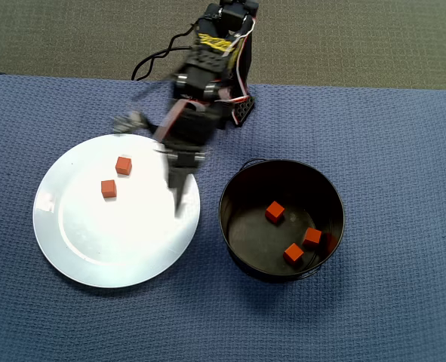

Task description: Pick up the red cubes from the white plate and place them in the black recipient

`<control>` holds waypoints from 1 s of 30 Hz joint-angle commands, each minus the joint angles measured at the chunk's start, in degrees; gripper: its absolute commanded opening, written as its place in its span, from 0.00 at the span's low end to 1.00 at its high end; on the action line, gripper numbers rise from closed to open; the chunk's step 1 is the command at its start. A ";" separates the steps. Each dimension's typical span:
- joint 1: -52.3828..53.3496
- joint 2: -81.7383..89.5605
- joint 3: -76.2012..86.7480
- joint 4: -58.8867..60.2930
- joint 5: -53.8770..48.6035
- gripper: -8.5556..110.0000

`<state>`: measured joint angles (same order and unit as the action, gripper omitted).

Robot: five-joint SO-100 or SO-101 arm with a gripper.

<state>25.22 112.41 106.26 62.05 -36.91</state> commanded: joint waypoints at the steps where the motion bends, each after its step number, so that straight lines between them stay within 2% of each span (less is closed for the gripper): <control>1: 11.78 -4.48 -2.37 -1.76 -11.25 0.26; 5: 18.98 -11.25 -0.88 -6.68 -19.51 0.14; 8: 23.03 -16.00 -3.08 -8.00 -21.01 0.10; 14: 26.10 -21.53 -5.45 -9.23 -23.38 0.19; 22: 26.81 -25.05 -4.22 -11.95 -29.18 0.39; 26: 26.81 -26.37 -4.57 -11.95 -29.79 0.43; 30: 26.37 -27.07 -3.87 -13.27 -29.27 0.42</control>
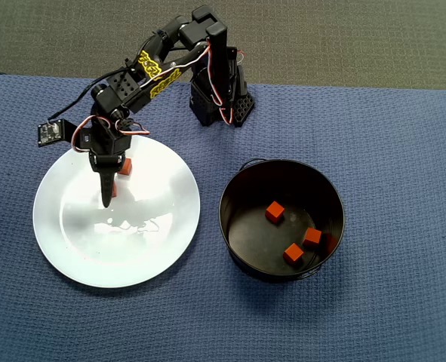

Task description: Pick up the red cubes from the white plate and place them in the black recipient

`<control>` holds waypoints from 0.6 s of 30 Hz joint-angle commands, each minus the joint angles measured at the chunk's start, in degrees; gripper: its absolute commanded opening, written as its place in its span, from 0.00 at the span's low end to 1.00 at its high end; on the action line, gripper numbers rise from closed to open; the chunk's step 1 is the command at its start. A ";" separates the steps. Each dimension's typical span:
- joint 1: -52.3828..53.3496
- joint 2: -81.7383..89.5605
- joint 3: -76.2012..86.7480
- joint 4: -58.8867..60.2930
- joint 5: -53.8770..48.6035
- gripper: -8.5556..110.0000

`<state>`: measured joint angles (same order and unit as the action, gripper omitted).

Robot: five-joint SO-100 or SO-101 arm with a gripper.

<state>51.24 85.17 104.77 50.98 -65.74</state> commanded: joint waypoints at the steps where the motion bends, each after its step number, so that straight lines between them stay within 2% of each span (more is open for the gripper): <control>1: 0.09 0.00 -2.11 -2.64 0.00 0.41; 18: -3.43 -2.20 1.85 -7.56 2.55 0.34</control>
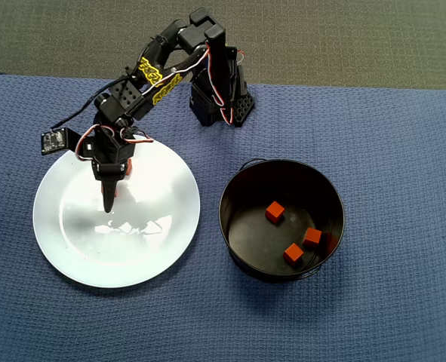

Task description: Pick up the red cubes from the white plate and place them in the black recipient

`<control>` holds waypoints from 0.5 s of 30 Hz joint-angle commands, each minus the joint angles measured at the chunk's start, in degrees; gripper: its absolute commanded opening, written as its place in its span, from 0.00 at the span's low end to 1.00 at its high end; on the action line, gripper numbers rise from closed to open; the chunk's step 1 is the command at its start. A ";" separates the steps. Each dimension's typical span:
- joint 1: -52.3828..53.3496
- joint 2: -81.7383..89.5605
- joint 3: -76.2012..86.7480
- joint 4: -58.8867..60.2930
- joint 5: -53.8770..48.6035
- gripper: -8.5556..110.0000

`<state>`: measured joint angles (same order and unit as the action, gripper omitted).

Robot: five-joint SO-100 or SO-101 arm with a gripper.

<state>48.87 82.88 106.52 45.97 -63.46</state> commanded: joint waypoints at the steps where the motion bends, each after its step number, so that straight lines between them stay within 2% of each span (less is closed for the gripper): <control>1: -1.23 -0.09 0.26 -2.72 0.18 0.34; 9: -2.11 -1.05 0.97 -4.57 1.05 0.30; 15: -2.11 -1.14 1.05 -4.66 0.88 0.21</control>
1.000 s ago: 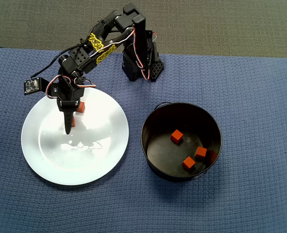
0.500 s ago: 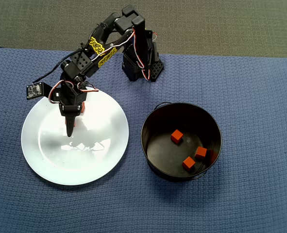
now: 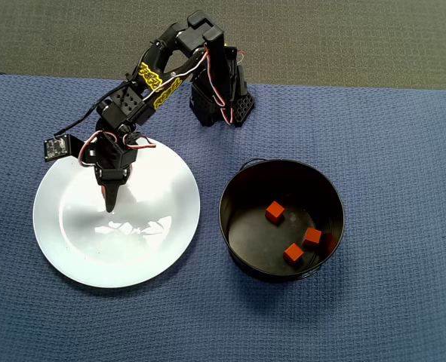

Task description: Pick up the red cubes from the white plate and place them in the black recipient

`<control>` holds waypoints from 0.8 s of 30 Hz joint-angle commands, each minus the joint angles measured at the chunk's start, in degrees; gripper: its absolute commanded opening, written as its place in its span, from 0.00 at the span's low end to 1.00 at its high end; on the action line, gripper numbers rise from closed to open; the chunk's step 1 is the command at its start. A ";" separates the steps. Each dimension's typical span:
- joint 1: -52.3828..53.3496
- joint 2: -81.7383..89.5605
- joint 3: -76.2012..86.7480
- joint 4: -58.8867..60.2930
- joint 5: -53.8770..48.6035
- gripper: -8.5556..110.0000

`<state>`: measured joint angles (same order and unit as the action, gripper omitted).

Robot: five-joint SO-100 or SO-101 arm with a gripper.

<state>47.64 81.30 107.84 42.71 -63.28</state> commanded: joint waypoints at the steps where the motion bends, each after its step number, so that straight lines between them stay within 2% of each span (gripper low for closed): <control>1: -0.88 0.44 -0.26 -1.49 0.70 0.19; 7: -0.97 0.44 0.00 -1.49 0.53 0.08; 14: -0.88 3.60 -0.70 0.26 4.04 0.07; 19: -1.93 10.28 -8.00 10.37 10.55 0.07; 24: -8.70 17.31 -19.34 23.73 21.88 0.07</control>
<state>44.03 90.97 98.44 58.01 -49.39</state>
